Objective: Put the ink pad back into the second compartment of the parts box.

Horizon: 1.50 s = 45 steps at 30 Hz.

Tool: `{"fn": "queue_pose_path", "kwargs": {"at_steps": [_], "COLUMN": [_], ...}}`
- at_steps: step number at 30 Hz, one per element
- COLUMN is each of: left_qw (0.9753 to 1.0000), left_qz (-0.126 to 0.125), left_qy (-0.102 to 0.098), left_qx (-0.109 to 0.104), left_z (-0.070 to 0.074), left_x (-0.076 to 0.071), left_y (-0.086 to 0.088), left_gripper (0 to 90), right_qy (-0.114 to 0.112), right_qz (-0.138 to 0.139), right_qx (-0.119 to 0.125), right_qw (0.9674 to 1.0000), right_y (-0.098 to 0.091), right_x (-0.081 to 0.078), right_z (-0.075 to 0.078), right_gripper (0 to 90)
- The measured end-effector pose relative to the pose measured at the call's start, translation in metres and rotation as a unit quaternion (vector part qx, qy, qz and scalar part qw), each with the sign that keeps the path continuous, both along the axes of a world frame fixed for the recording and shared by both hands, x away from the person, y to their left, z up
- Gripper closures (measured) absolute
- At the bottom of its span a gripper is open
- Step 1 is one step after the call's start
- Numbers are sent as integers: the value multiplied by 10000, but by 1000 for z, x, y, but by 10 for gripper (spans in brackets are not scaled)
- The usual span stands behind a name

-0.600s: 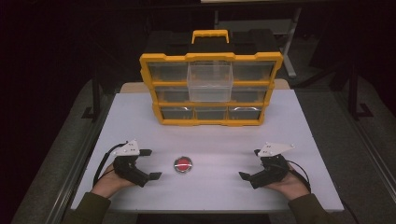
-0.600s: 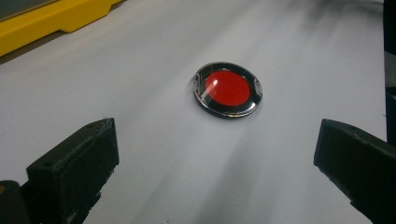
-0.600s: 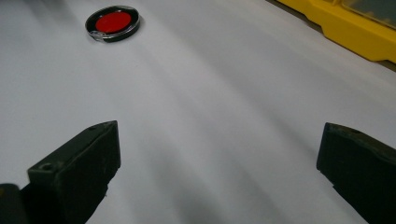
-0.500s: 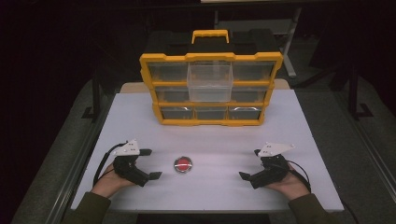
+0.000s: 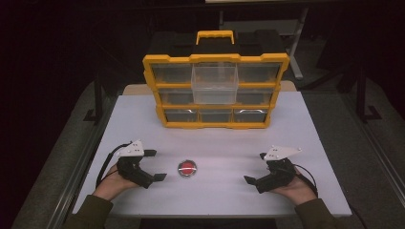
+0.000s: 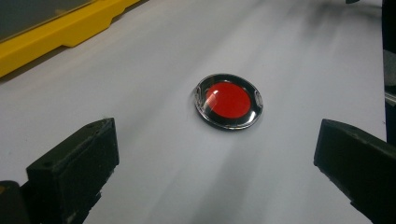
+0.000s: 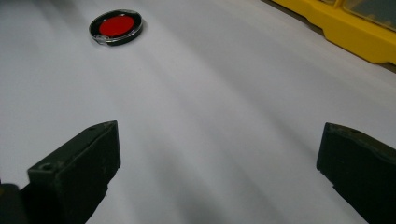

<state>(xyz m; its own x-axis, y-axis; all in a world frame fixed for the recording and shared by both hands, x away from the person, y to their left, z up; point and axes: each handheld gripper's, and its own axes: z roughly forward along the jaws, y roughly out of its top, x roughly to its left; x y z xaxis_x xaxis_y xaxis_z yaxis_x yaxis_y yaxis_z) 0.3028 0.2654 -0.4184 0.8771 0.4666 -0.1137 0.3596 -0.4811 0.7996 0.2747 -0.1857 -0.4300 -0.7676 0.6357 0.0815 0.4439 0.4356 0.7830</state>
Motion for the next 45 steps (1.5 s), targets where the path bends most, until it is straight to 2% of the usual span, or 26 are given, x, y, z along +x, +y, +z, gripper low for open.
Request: {"fn": "queue_pose_path", "kwargs": {"at_steps": [13,21,28,45], "left_qw": [10000,9998,9998,9992], "left_qz": [-87,-166,-147,-366], "left_qy": [-14,30,-11,-75], "left_qx": [22,106,120,166], "left_z": [6,7,10,15], "left_x": [6,9,12,23], "left_y": [-10,-17,-23,-41], "left_gripper": [0,0,0,0], "right_qy": [8,16,-1,30], "right_qz": [19,12,64,65], "right_qx": [31,42,73,83], "right_qw": [10000,10000,10000,9999], "right_y": [1,1,2,3], "right_x": [1,1,2,2], "right_z": [0,0,0,0], "right_gripper": [0,0,0,0]}}
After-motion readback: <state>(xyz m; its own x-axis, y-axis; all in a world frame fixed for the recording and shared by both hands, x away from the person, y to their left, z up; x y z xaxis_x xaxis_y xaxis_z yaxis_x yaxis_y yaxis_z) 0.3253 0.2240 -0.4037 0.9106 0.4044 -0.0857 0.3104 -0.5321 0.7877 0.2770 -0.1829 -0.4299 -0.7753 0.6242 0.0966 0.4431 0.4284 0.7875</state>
